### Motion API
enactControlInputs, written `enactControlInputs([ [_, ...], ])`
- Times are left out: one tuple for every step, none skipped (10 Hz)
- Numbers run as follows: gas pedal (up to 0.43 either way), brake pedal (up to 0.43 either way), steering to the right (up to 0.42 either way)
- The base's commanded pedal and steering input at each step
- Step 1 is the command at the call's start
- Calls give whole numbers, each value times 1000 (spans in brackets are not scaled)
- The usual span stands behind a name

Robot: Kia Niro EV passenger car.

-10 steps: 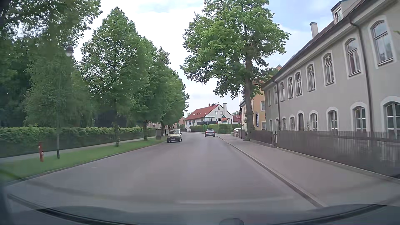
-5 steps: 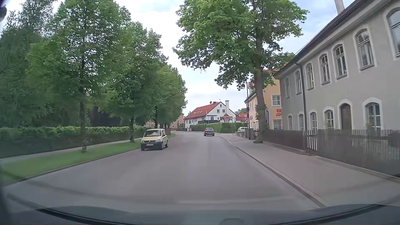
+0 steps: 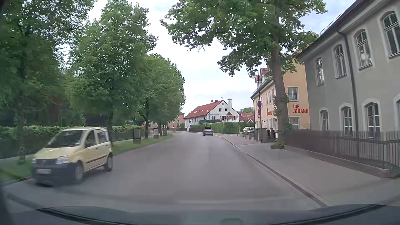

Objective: Follow the waypoints while adhering to traffic rules and regulations

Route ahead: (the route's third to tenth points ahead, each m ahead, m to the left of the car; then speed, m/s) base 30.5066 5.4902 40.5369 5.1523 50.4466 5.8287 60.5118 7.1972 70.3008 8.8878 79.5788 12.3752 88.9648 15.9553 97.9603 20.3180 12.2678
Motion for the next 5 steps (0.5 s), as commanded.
enactControlInputs([
  [138,0,-3],
  [138,0,-3],
  [138,0,-3],
  [138,0,-3],
  [138,0,-3],
])
